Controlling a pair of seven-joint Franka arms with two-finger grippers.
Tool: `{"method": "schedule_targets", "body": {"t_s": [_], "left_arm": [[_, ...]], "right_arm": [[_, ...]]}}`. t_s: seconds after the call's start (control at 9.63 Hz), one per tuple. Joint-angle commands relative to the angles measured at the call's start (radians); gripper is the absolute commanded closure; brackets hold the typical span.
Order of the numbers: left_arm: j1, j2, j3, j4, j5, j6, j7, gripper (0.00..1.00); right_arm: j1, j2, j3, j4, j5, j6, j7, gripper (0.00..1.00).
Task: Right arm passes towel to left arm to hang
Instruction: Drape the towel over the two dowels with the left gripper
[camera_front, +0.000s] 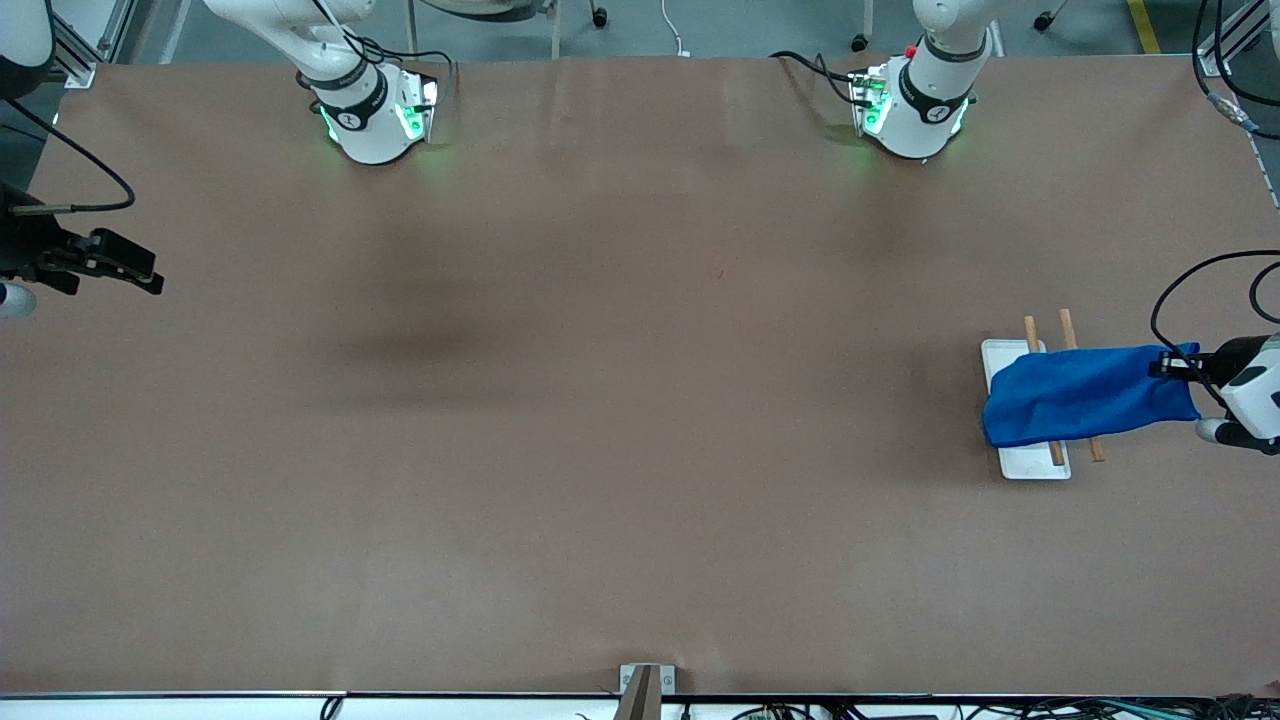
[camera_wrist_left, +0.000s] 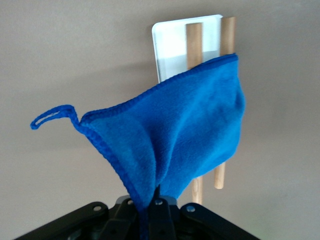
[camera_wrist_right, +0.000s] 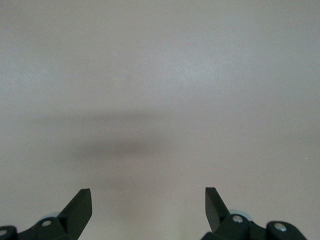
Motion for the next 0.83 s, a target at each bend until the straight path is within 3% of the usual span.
{"method": "schedule_targets", "body": {"t_s": [0.0,0.21,0.42,0.73], "left_arm": [[0.038,0.016,-0.008,-0.038,-0.013,0.024,0.007,0.98],[0.045,0.028,-0.008,-0.041,-0.013,0.024,0.007,0.96],[0.044,0.045,-0.008,-0.034,-0.010,0.028,0.009,0.84],[0.045,0.065,-0.005,-0.029,-0.002,0.047,0.016,0.81]], "right_arm": [[-0.010,-0.015,0.010,-0.009,-0.001,-0.003,-0.007,0.00],[-0.010,-0.015,0.010,-0.009,-0.001,-0.003,-0.007,0.00],[-0.010,-0.015,0.010,-0.009,-0.001,-0.003,-0.007,0.00],[-0.010,-0.015,0.010,-0.009,-0.001,-0.003,-0.007,0.00]]}}
